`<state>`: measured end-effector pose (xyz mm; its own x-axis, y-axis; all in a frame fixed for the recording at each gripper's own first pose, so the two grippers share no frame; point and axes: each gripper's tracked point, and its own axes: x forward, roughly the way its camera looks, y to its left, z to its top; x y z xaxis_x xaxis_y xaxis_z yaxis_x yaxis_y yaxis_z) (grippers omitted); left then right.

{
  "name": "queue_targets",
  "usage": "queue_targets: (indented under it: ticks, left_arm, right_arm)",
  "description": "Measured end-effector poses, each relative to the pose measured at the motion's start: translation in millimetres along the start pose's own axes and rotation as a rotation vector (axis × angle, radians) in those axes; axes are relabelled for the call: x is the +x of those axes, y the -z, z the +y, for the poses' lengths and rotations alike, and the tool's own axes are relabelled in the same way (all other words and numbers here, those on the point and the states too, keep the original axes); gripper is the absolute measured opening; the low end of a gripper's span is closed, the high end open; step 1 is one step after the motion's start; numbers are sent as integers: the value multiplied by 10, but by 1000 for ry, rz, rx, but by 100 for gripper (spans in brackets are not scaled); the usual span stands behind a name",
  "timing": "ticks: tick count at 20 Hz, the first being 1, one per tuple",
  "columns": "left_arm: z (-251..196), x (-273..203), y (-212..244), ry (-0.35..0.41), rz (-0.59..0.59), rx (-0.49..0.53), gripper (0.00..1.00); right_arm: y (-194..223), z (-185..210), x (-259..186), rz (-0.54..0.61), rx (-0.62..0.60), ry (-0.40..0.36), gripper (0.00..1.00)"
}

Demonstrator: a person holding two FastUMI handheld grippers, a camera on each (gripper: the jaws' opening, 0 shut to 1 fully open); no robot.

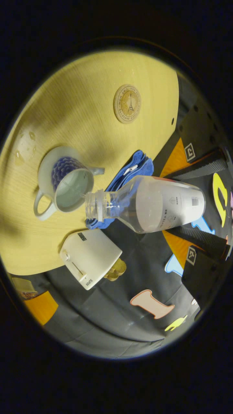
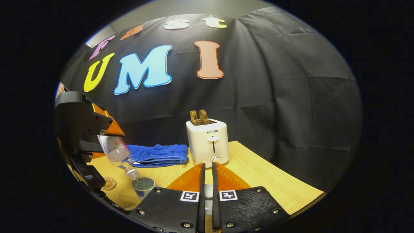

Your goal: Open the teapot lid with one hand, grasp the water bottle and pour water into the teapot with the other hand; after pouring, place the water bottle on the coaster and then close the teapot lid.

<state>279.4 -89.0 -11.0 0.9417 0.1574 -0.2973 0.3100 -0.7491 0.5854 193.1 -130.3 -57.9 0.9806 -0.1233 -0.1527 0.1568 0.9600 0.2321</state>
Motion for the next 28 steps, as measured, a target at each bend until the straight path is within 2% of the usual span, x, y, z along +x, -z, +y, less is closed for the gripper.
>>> queue_targets:
  ticks: [7, 11, 14, 22, 28]
  left_arm:
    - [-34, 12, -23, 1, -8, -22, 86]
    - [-159, 15, -10, 19, -42, -153, 87]
    - [-215, -11, 82, -7, -62, -263, 86]
    - [-616, -55, 248, 13, -107, -736, 87]
    - [-781, 68, 79, 23, -136, -1087, 86]
  right_arm:
    - [-6, -23, 1, -1, -3, 8, 8]
    - [-8, -66, 2, -5, -3, 25, 8]
    - [-13, -66, 3, -6, -3, 28, 8]
    - [17, 24, 1, 1, -14, 10, 8]
    - [13, 71, -5, 0, -16, -3, 9]
